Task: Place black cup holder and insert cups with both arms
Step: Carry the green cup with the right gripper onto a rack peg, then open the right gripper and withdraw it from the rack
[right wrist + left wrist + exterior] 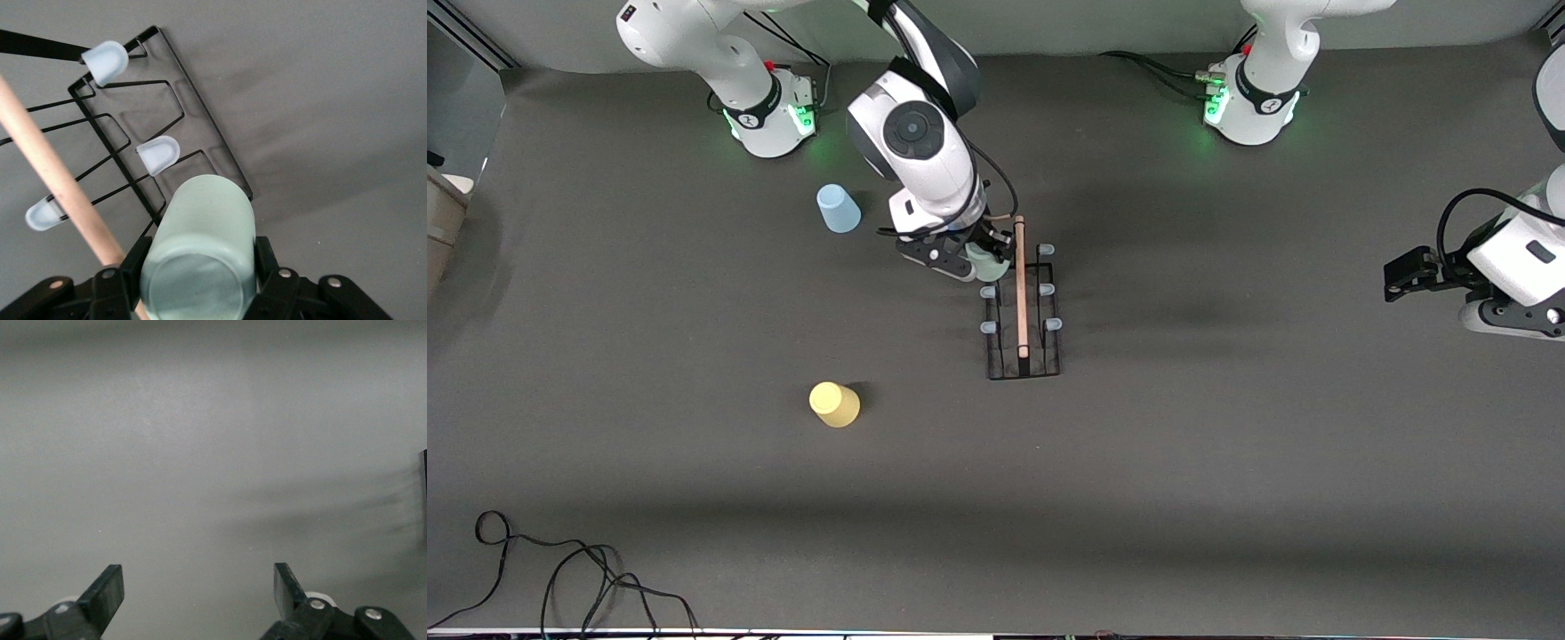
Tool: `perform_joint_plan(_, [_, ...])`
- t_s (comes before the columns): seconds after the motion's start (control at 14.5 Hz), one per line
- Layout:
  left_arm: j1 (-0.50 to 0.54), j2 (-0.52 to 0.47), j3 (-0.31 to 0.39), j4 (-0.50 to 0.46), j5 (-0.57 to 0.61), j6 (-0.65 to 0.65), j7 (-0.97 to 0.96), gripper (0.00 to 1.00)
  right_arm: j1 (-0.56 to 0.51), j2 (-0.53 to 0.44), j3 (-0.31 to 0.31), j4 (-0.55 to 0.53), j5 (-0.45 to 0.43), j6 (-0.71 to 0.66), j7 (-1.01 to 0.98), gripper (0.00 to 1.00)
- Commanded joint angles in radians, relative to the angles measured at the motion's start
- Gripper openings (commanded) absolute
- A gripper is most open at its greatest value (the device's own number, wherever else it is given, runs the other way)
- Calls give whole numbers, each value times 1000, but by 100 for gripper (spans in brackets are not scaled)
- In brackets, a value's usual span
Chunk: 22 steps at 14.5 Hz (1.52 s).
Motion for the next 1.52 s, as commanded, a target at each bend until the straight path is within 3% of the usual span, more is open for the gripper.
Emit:
perform_joint_plan(0.0, [6,12,-1,20,3,4,13,100,20,36,-15,19,2,29,22,23])
perform_joint_plan(0.07, [6,13,-1,20,3,4,13,100,20,42,-15,19,2,41,22,38])
perform_joint_plan(0.28, [6,12,-1,18,3,4,13,100,20,55,-15,19,2,50,22,43])
perform_joint_plan(0.34, [6,13,1,18,3,4,13,100,20,55,-15,19,2,49,22,63])
perform_joint_plan(0.41, [6,13,-1,17,3,4,13,100,19,56,-15,19,2,49,22,100])
perform_joint_plan(0.83, [5,13,-1,17,3,4,13,100,3,-30,-35,28,2,-15,5,100])
perform_joint_plan(1.1, [5,15,-1,18,3,4,13,100,3,-126,-150,32,9,-153,-115,100])
perform_joint_plan(1.45, [5,16,-1,18,3,4,11,100,-13,-97,-323,54,19,-197,-457,100])
